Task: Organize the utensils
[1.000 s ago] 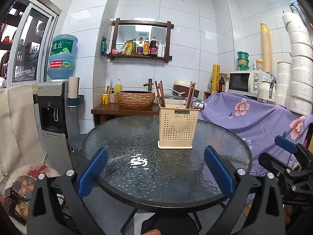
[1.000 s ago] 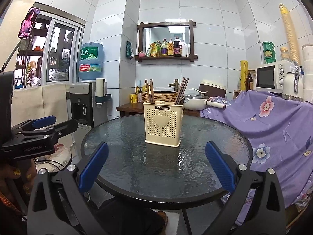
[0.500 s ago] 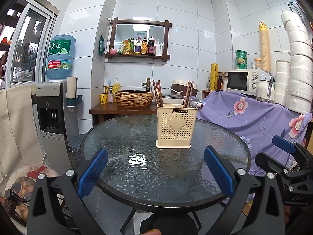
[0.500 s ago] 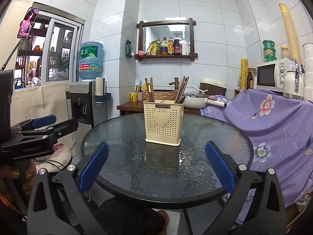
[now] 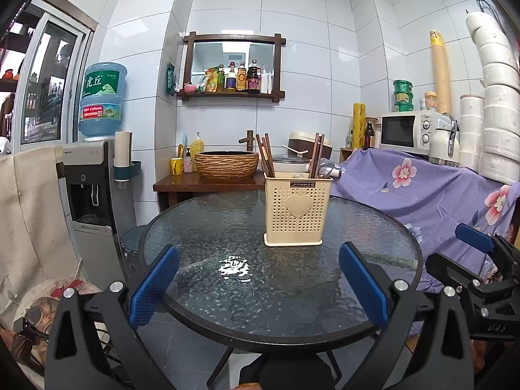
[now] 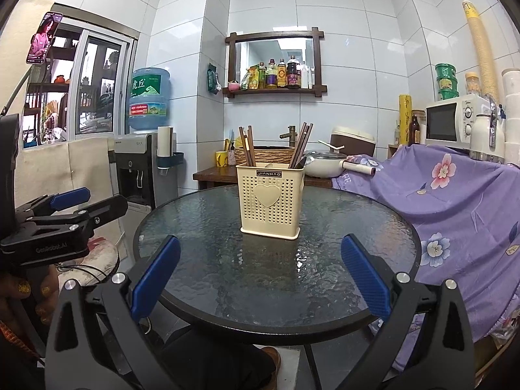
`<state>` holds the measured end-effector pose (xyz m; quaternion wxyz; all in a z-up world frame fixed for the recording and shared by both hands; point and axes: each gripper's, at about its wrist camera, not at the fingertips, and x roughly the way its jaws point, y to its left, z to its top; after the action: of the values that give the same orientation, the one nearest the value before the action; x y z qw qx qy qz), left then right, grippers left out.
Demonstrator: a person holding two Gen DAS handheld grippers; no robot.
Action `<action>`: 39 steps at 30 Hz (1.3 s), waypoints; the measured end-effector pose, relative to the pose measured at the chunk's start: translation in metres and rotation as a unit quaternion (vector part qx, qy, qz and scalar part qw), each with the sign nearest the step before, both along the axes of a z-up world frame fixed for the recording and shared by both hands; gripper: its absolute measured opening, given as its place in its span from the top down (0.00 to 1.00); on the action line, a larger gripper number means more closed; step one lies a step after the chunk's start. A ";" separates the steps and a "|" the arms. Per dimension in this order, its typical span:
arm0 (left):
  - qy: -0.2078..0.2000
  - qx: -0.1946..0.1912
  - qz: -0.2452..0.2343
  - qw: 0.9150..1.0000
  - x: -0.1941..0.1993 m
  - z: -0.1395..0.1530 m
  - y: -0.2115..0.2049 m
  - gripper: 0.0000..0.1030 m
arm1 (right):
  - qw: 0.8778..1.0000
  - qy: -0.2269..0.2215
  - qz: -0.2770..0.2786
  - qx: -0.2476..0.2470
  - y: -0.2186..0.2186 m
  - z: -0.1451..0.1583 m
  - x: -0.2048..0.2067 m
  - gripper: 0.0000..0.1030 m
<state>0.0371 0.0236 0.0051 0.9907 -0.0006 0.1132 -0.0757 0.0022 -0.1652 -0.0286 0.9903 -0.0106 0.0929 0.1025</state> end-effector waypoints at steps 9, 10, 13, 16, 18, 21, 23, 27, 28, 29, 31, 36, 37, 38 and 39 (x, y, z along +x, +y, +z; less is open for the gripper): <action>0.004 0.006 -0.001 1.000 0.002 -0.002 -0.004 0.06 | 1.000 0.001 -0.003 0.000 0.001 -0.001 0.000 0.05; 0.004 0.007 -0.002 1.000 0.001 -0.001 -0.005 0.06 | 1.000 0.001 -0.003 0.000 0.001 -0.002 0.001 0.05; 0.006 0.008 -0.004 1.000 0.002 -0.002 -0.005 0.06 | 1.000 0.002 -0.005 0.001 0.001 -0.002 0.000 0.05; 0.008 0.009 -0.004 1.000 0.002 -0.003 -0.006 0.06 | 1.000 0.001 -0.005 0.001 0.001 -0.002 0.000 0.05; 0.008 0.009 -0.004 1.000 0.003 -0.003 -0.005 0.06 | 1.000 0.002 -0.005 0.001 0.001 -0.002 0.000 0.05; 0.008 0.009 -0.005 1.000 0.003 -0.003 -0.007 0.06 | 1.000 0.002 -0.005 0.001 0.001 -0.001 -0.001 0.05; 0.009 0.011 -0.006 1.000 0.003 -0.003 -0.007 0.06 | 1.000 0.002 -0.005 0.001 0.000 -0.001 -0.001 0.05; 0.010 0.013 -0.008 1.000 0.003 -0.006 -0.008 0.06 | 1.000 0.002 -0.005 0.001 0.000 -0.001 -0.001 0.05; 0.010 0.013 -0.009 1.000 0.003 -0.006 -0.008 0.06 | 1.000 0.002 -0.005 0.001 0.000 -0.001 0.000 0.05; 0.011 0.013 -0.009 1.000 0.003 -0.006 -0.008 0.06 | 1.000 0.002 -0.005 0.001 0.000 -0.001 0.000 0.05; 0.010 0.011 -0.010 1.000 0.003 -0.007 -0.007 0.06 | 1.000 0.004 -0.005 0.001 0.001 -0.001 -0.001 0.05; 0.008 0.018 -0.004 1.000 0.002 -0.006 -0.008 0.06 | 1.000 0.002 -0.006 0.000 0.001 -0.001 -0.002 0.05; 0.009 0.019 -0.004 1.000 0.002 -0.006 -0.009 0.06 | 1.000 0.003 -0.006 0.000 0.001 -0.001 -0.002 0.05; 0.010 0.020 -0.004 1.000 0.003 -0.006 -0.010 0.06 | 1.000 0.003 -0.006 0.001 0.002 -0.001 -0.002 0.05; 0.013 0.019 -0.004 1.000 0.003 -0.006 -0.009 0.06 | 1.000 0.003 -0.005 0.001 0.001 -0.001 -0.002 0.05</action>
<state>0.0402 0.0142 -0.0010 0.9887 0.0179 0.1270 -0.0772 -0.0003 -0.1639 -0.0299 0.9905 -0.0092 0.0962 0.0974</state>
